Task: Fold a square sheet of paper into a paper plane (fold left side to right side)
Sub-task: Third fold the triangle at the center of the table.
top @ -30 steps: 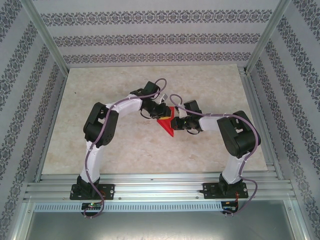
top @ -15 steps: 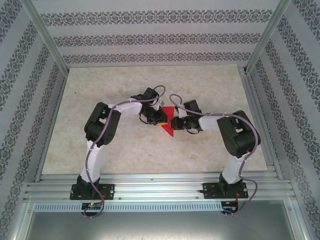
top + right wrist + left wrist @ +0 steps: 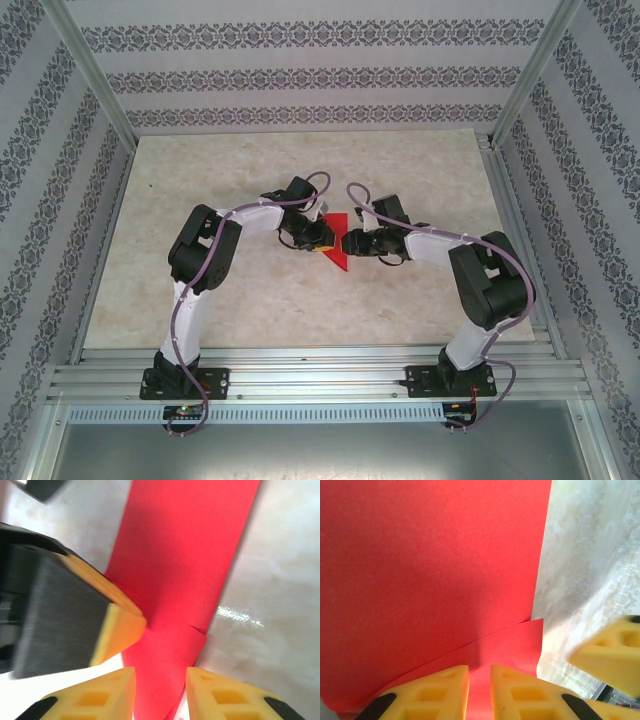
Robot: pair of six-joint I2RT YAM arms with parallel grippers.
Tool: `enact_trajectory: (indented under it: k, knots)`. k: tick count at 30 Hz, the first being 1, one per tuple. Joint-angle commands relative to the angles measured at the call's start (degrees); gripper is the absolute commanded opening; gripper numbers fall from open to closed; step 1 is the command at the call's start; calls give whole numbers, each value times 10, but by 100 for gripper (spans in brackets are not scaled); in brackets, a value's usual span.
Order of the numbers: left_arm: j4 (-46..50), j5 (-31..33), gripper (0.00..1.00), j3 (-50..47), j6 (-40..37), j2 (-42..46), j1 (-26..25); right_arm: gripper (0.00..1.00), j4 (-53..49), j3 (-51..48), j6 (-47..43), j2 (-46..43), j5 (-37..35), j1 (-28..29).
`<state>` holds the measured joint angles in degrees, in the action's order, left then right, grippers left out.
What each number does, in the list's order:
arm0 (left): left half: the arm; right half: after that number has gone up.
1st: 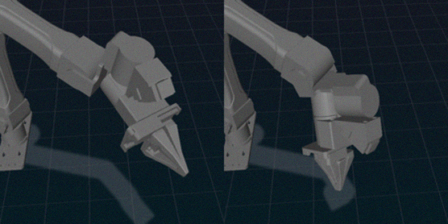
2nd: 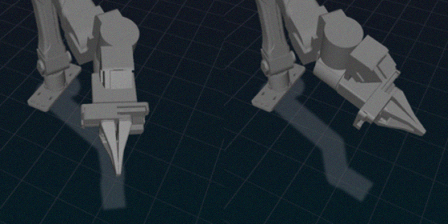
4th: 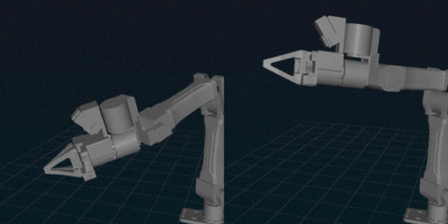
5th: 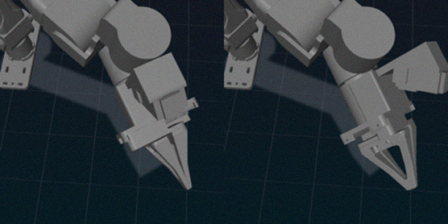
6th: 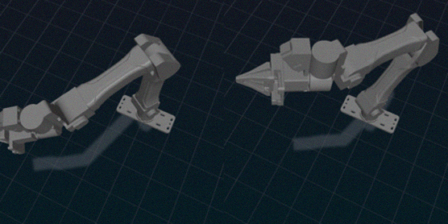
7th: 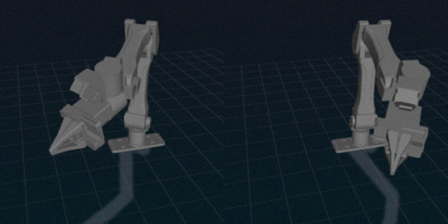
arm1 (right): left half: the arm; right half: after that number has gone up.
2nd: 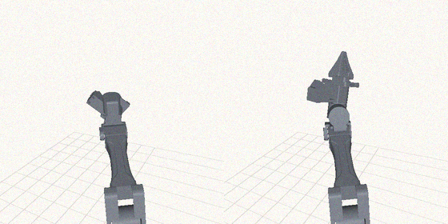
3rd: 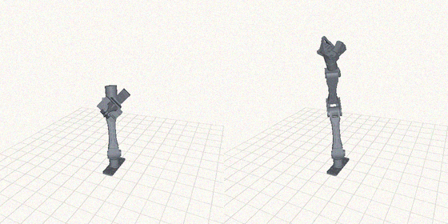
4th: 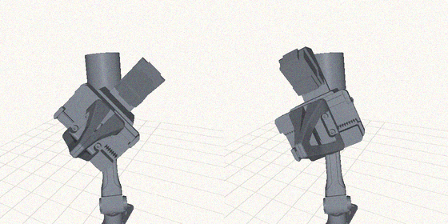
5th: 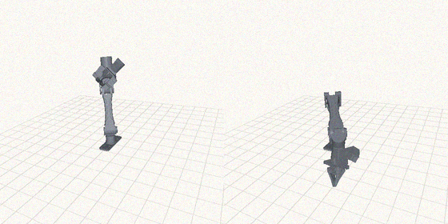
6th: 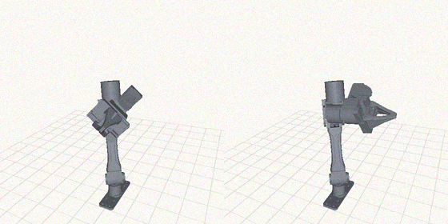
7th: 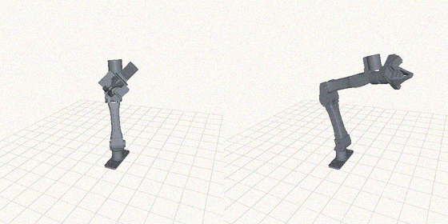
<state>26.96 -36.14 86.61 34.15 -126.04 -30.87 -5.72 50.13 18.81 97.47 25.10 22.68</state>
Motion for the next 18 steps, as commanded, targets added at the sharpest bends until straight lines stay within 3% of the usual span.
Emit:
enact_trajectory:
  k: [1, 7, 18]
  knots:
    - [-2, 37, 21, -21, -8, -16, 0, 32, -26, -10, 19, -38, 11, 2]
    - [-5, 38, 21, -22, -7, -15, 0, 27, 26, -34, 66, -22, 65, 38]
    - [-4, 44, 20, -24, -8, -13, 0, 26, 45, -38, 72, 27, 70, 42]
